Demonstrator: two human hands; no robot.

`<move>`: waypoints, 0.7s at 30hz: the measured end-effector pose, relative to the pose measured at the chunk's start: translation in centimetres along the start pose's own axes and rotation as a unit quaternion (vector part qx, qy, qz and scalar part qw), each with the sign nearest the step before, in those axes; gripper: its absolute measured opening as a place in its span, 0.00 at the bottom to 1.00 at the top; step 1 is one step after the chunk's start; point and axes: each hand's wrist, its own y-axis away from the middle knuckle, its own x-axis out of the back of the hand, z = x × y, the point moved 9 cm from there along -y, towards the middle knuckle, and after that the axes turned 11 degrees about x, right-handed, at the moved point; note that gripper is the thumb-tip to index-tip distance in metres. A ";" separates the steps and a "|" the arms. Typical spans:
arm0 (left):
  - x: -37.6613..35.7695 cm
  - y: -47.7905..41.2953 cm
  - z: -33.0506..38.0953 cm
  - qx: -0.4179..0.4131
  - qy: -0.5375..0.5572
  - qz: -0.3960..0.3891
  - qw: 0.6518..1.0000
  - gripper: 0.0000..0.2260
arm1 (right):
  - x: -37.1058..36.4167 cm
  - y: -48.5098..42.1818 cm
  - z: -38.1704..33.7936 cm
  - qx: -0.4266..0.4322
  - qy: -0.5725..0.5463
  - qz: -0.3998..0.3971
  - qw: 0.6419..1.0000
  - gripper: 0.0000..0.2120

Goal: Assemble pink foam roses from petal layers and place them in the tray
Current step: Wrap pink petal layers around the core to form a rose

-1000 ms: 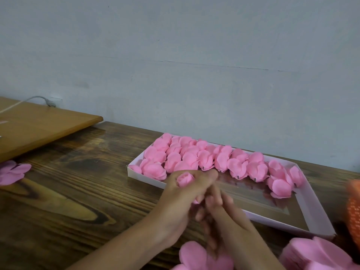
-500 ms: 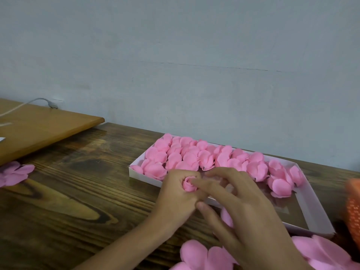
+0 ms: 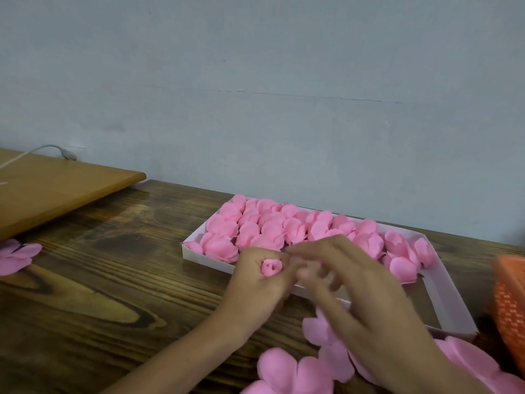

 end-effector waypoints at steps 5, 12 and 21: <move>1.2 -0.4 -1.7 0.085 0.068 0.028 0.994 0.26 | 0.5 1.5 5.8 -0.116 0.183 -0.151 0.965 0.07; 1.4 -0.6 -2.4 0.100 0.058 0.038 0.993 0.25 | -1.9 3.1 6.6 -0.108 0.211 -0.329 0.914 0.10; 1.3 -0.4 -2.3 0.105 0.046 0.037 0.993 0.24 | -3.4 3.3 6.6 -0.120 0.205 -0.285 0.929 0.11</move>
